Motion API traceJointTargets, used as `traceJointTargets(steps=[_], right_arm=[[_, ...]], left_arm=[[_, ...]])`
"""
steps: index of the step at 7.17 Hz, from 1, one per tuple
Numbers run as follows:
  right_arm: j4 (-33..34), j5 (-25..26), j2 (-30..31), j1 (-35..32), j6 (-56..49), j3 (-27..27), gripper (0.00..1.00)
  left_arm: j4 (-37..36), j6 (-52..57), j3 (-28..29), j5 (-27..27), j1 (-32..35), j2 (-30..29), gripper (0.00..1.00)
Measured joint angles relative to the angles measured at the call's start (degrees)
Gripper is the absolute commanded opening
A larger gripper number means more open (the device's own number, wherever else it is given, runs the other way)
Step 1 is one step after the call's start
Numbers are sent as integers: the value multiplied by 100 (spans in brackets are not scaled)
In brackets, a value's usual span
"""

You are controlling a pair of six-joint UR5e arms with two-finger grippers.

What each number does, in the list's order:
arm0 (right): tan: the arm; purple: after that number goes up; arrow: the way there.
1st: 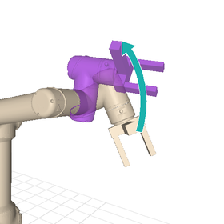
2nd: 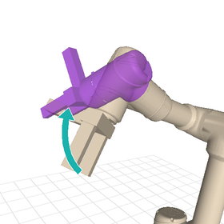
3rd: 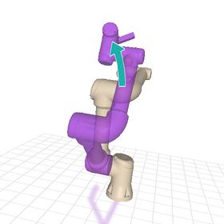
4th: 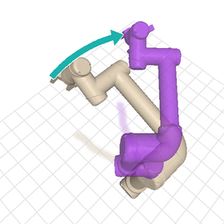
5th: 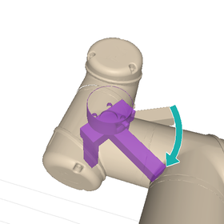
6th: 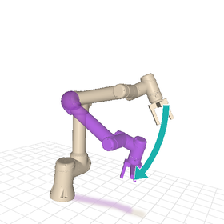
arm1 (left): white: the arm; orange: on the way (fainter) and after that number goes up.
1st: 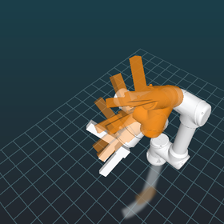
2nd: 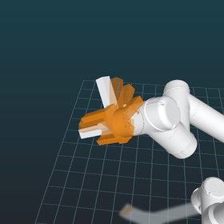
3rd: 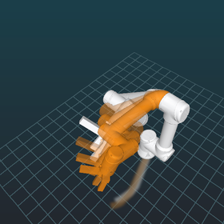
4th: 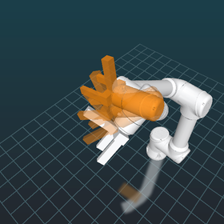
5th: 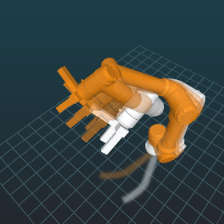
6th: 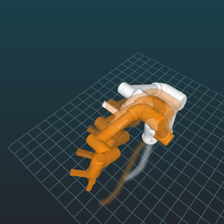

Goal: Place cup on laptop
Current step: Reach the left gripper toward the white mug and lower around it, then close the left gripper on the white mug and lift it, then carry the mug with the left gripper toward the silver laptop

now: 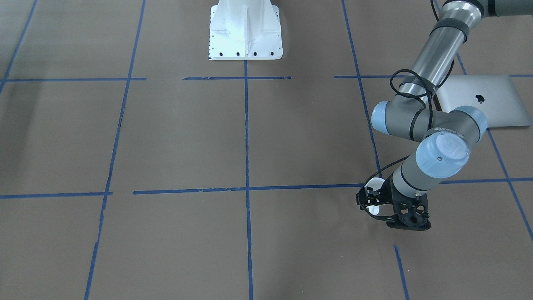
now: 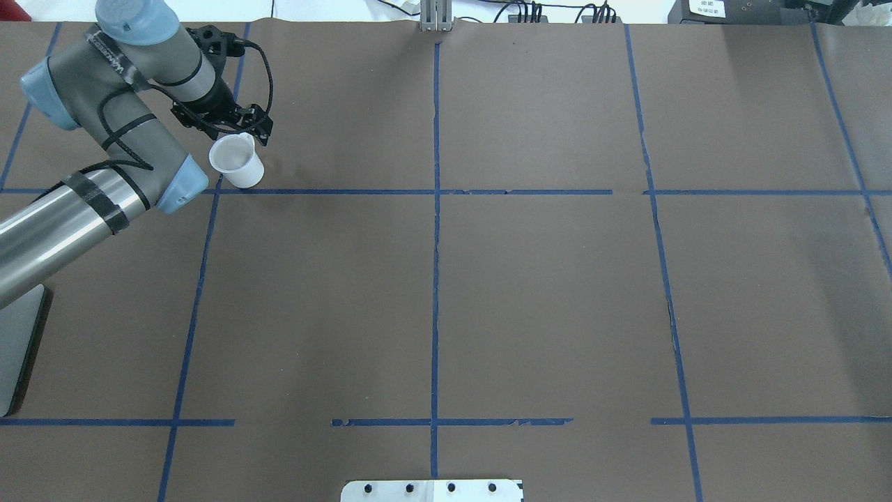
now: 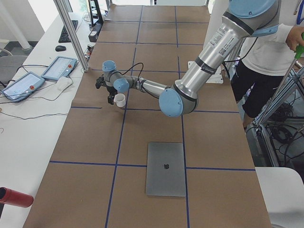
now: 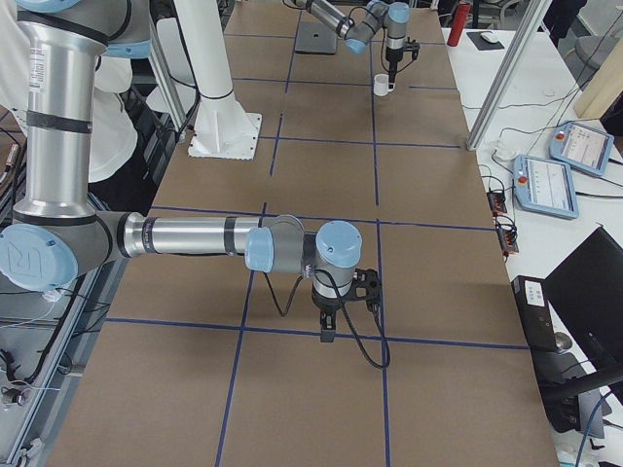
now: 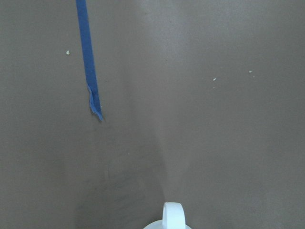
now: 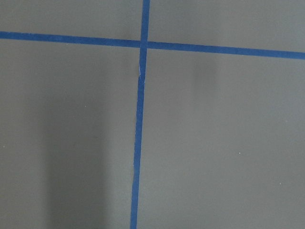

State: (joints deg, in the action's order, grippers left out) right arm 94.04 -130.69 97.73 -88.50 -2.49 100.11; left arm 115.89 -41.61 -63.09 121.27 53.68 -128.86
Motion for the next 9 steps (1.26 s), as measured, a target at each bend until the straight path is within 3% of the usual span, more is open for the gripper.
traceJointTargets(steps=[1, 2, 3, 4, 9], right_arm=[[0, 0, 0, 0, 2, 0, 100], [0, 0, 0, 0, 2, 0, 100], [0, 0, 0, 0, 2, 0, 100], [0, 0, 0, 0, 3, 0, 100], [0, 0, 0, 0, 2, 0, 100]], left_arm=[[92, -33, 102, -38, -42, -11, 77], [120, -47, 172, -46, -69, -22, 54], [111, -47, 208, -29, -80, -27, 14], [87, -44, 229, 29, -82, -26, 0], [-186, -19, 181, 448, 8, -36, 0]])
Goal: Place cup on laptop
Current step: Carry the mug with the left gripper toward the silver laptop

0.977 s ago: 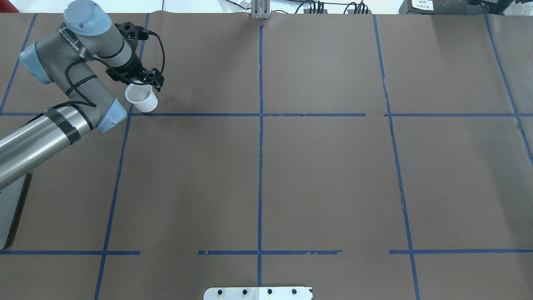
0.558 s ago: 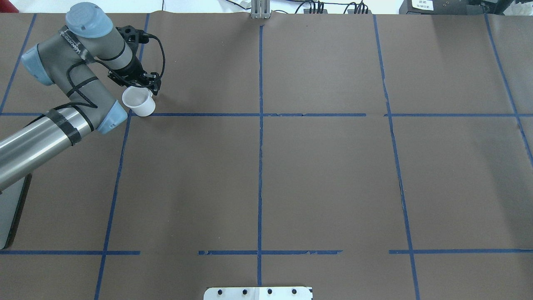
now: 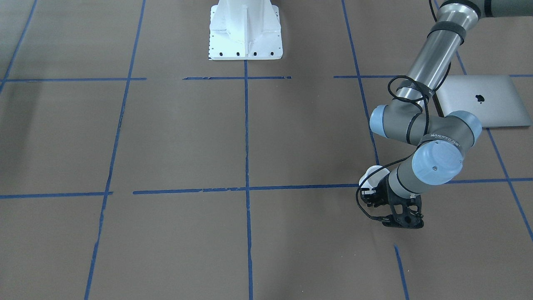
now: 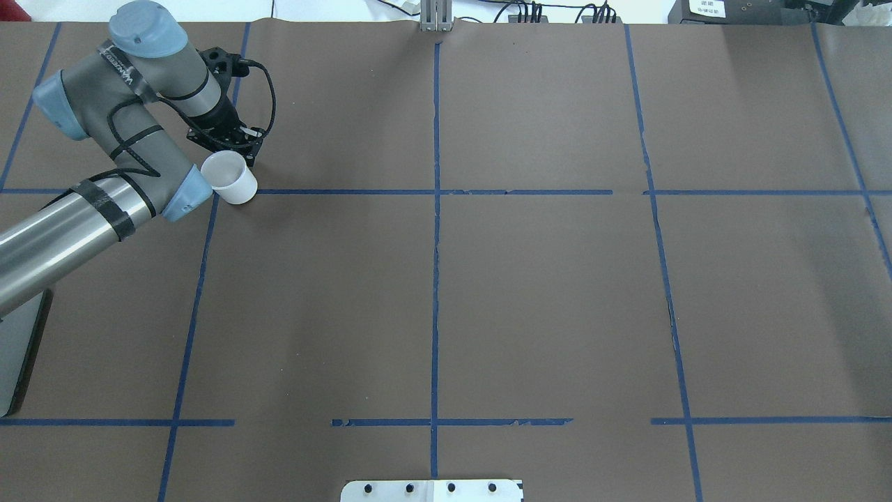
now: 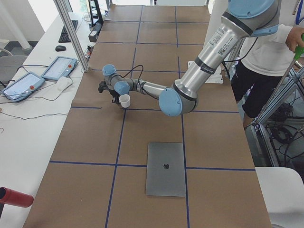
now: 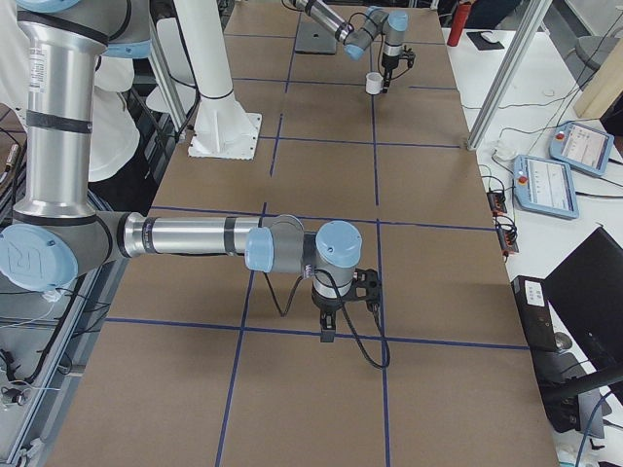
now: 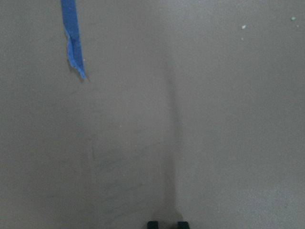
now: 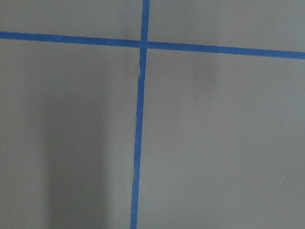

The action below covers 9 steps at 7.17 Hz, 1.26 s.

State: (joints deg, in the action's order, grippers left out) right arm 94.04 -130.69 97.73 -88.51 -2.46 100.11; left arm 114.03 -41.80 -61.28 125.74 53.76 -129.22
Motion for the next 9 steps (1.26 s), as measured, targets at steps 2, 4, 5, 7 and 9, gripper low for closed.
traceJointTargets(steps=[2, 4, 5, 7, 9], right_arm=[[0, 0, 0, 0, 0, 0, 100], [0, 0, 0, 0, 0, 0, 100], [0, 0, 0, 0, 0, 0, 100], [0, 5, 0, 0, 0, 0, 100], [0, 3, 0, 0, 0, 0, 100]], left_arm=[[-72, 35, -166, 15, 319, 3, 0], [-550, 299, -552, 20, 742, 122, 0], [-1026, 704, -894, 20, 1009, 297, 0], [-2000, 1746, -1634, 48, 1592, 833, 0], [-2366, 2680, -2076, 465, 2111, 1615, 0]])
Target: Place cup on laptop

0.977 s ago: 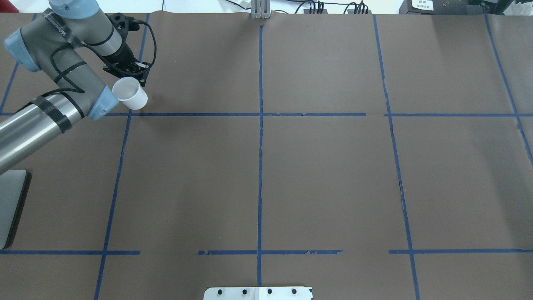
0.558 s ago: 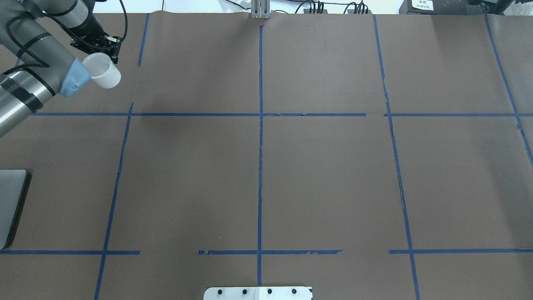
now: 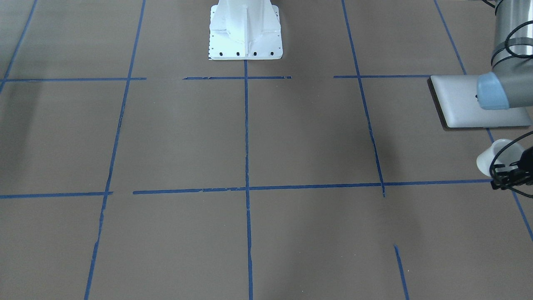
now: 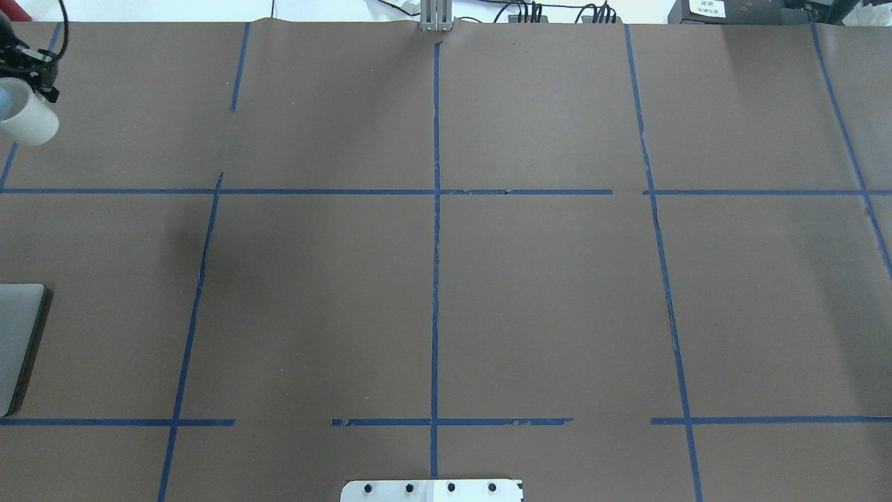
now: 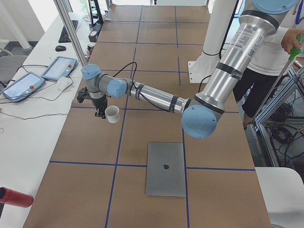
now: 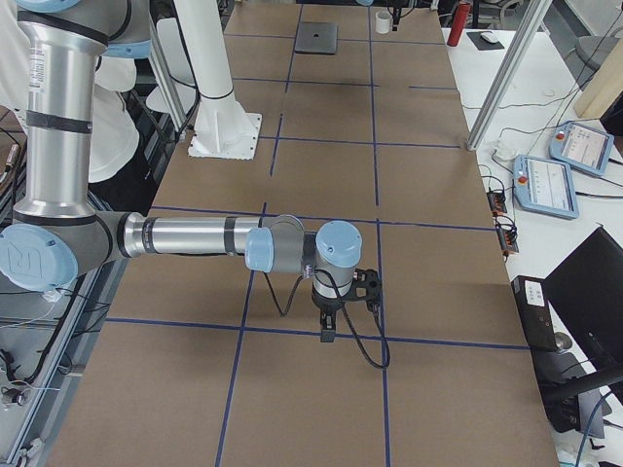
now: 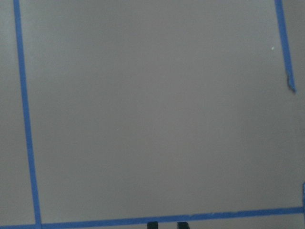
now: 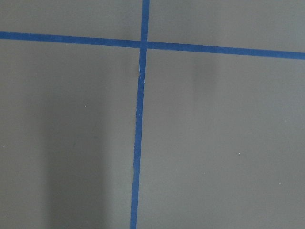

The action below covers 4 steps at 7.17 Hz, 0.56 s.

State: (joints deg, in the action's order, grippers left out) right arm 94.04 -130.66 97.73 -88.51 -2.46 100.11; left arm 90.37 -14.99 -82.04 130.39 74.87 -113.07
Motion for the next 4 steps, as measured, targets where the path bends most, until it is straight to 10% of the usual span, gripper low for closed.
traceJointTargets(steps=[4], right_arm=[[-2, 0, 0, 0, 0, 0, 100]], left_arm=[[774, 712, -236, 272, 364, 1597, 0]])
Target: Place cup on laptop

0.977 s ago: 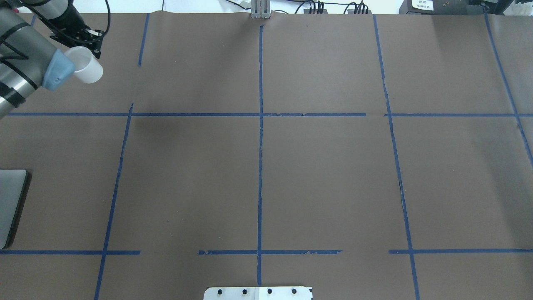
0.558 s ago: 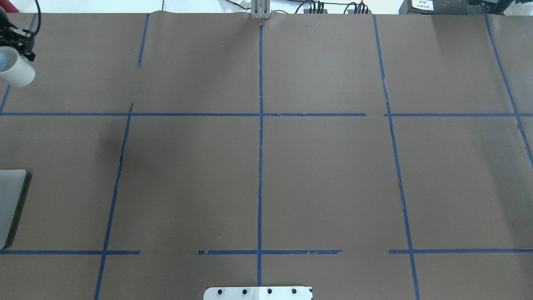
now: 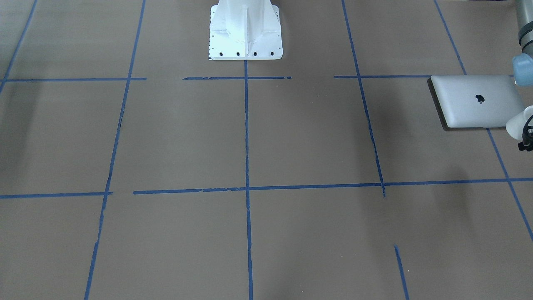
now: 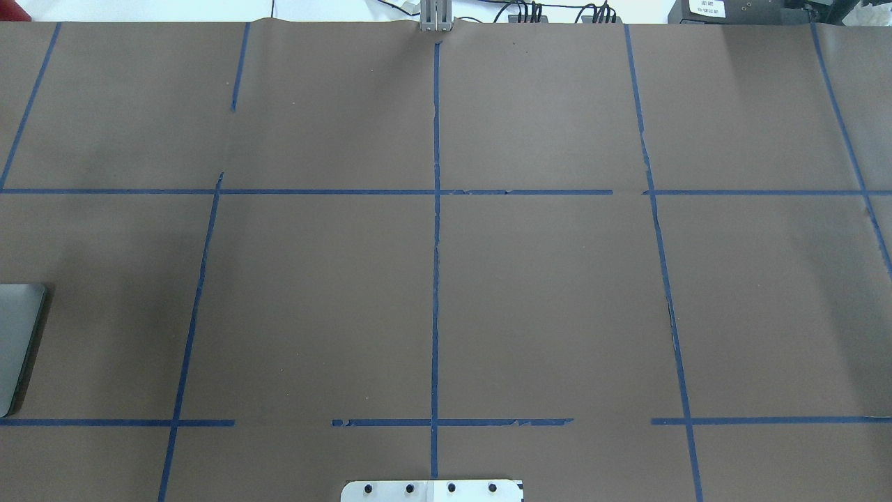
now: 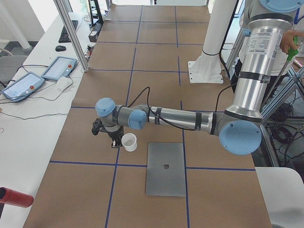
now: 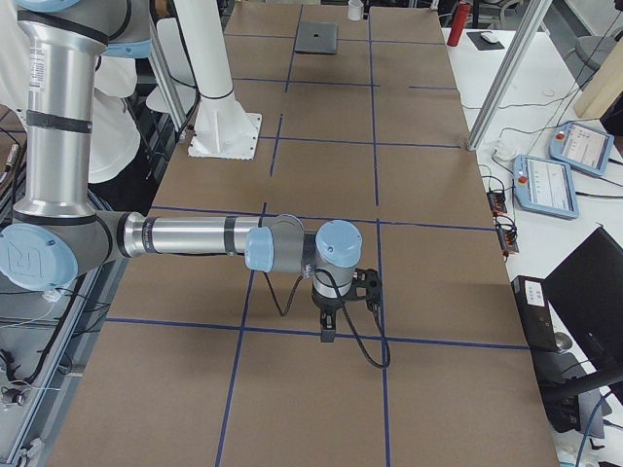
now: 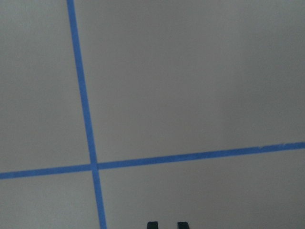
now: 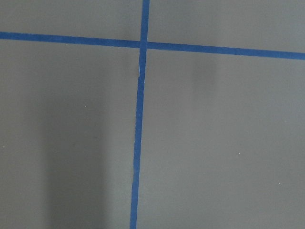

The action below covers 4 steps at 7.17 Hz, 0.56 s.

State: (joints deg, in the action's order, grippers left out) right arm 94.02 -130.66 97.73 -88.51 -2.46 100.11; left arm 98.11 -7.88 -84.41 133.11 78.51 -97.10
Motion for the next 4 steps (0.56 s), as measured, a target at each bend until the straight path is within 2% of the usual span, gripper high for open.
traceJointTargets(steps=[4], right_arm=[[2, -2, 0, 0, 0, 0, 100]], left_arm=[[1817, -892, 232, 12, -13, 1045, 0]])
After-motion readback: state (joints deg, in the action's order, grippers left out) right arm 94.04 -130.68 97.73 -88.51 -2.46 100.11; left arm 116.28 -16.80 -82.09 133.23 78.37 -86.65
